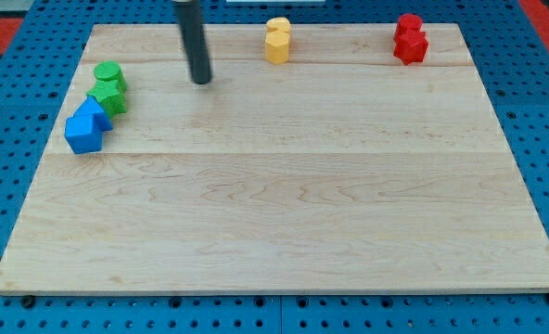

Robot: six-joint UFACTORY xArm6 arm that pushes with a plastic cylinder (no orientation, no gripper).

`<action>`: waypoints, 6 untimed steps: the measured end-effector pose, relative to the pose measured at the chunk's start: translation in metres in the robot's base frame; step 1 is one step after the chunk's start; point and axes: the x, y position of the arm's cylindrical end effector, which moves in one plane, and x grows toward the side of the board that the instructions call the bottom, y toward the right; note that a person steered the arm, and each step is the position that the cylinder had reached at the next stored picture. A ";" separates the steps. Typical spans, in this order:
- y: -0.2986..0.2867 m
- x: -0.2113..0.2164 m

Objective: Keep yellow heart parallel left to yellow hexagon

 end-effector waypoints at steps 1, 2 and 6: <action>0.089 -0.002; 0.154 -0.051; 0.046 -0.123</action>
